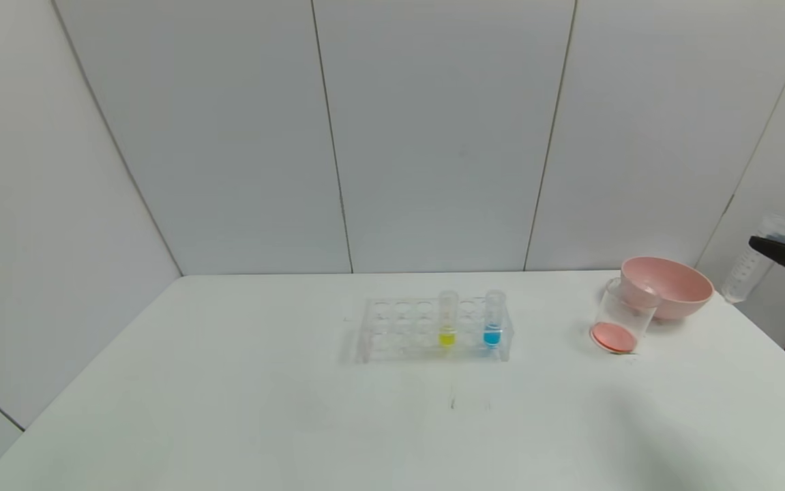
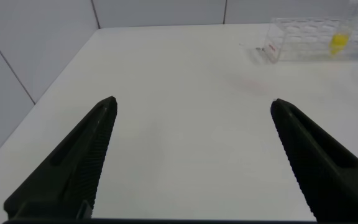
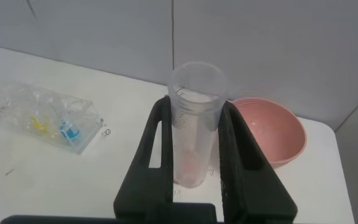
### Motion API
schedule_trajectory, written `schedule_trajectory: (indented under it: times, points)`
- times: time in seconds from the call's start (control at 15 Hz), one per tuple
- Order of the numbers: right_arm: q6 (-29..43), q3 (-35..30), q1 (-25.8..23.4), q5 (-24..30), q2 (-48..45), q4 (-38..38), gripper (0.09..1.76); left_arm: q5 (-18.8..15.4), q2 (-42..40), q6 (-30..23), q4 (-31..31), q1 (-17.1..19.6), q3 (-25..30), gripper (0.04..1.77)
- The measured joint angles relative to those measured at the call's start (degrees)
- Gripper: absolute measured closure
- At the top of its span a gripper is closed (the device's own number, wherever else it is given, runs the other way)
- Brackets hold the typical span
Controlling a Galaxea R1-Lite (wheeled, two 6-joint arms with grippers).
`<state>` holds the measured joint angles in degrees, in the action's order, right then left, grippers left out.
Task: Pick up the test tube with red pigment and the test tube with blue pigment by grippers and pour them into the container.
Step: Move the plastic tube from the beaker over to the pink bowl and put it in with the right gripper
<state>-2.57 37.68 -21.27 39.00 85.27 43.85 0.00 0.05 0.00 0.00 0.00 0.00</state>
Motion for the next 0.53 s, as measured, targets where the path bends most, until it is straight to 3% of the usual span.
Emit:
schedule_trajectory:
  times: [0.27, 0.53]
  points:
    - [-0.11, 2.22, -0.99, -2.63, 7.50, 5.17, 1.36, 0.00, 0.00, 0.00, 0.00, 0.00, 0.00, 0.05]
    - [-0.02, 10.76, -0.78, -6.92, 20.30, 12.25, 1.36, 0.00, 0.00, 0.00, 0.00, 0.00, 0.00, 0.05]
